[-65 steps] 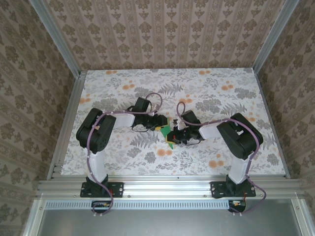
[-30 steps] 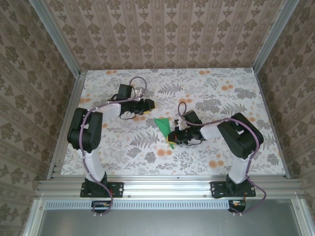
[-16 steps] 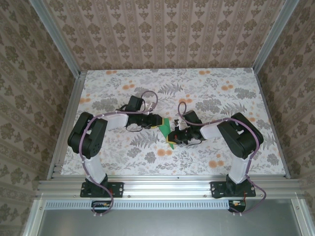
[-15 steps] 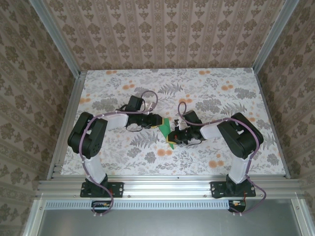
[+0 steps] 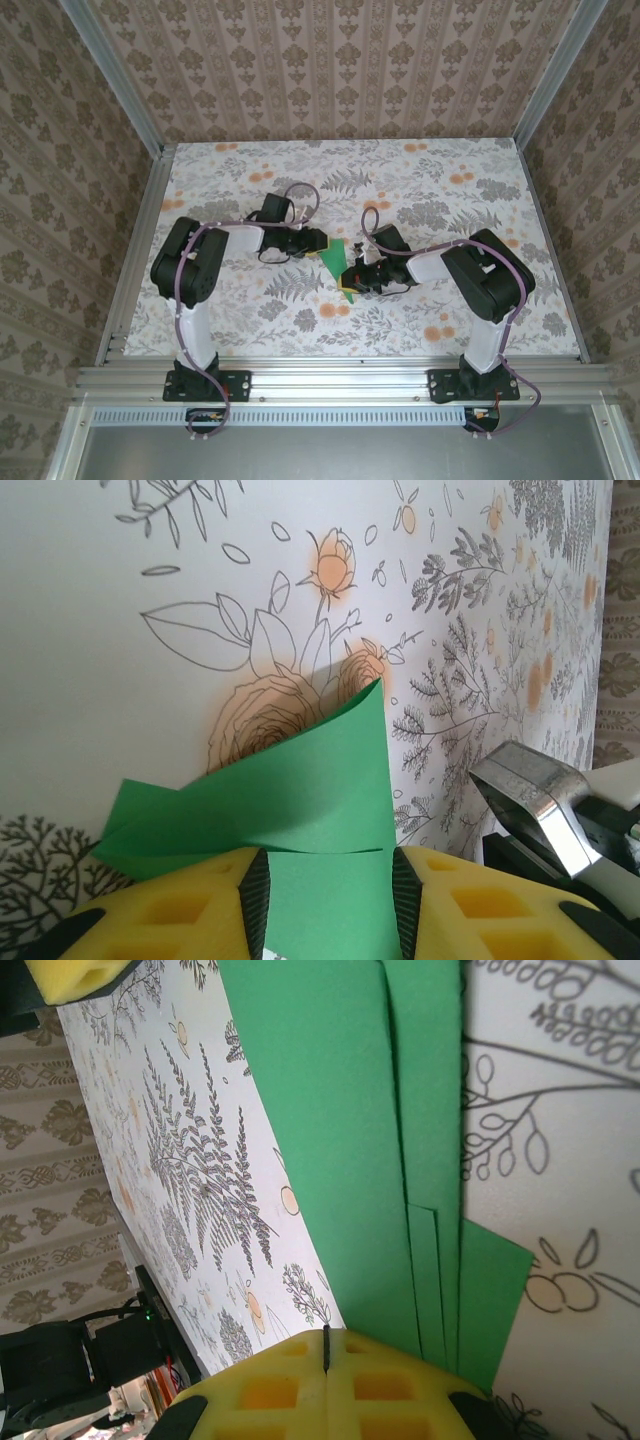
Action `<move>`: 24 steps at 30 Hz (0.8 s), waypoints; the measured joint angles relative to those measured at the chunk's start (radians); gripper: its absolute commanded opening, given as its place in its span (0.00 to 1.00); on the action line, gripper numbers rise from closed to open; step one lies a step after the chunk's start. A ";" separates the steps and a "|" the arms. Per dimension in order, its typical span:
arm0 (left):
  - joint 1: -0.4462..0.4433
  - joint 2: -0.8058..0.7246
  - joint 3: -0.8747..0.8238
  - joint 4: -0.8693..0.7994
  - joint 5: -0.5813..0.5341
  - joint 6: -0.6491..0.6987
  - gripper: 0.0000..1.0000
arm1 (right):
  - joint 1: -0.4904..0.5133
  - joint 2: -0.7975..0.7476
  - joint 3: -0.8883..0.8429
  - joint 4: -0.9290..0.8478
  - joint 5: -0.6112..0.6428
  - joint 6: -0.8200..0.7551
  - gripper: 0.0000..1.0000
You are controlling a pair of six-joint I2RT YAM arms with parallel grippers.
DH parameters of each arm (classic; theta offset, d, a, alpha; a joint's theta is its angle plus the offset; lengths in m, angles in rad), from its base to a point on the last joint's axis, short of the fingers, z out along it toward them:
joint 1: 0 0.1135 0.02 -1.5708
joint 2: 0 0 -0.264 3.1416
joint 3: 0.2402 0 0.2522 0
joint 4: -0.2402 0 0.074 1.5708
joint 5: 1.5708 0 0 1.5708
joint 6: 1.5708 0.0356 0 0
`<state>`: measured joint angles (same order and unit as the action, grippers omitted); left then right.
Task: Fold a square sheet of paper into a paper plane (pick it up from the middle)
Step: Fold the wing for the fifth time at the center of the table.
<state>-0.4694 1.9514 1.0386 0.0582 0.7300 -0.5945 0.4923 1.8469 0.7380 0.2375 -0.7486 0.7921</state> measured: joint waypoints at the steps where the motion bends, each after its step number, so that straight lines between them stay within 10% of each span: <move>1: 0.000 0.000 0.000 0.000 -0.001 0.000 0.40 | 0.000 0.000 0.000 0.001 0.000 0.000 0.00; 24: 0.086 -0.076 0.052 -0.137 -0.060 0.027 0.44 | 0.000 -0.001 0.001 -0.001 0.000 0.000 0.00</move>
<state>-0.3836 1.8755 1.0908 -0.0788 0.6697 -0.5674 0.4923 1.8458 0.7387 0.2367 -0.7483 0.7925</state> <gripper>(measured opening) 0.436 0.053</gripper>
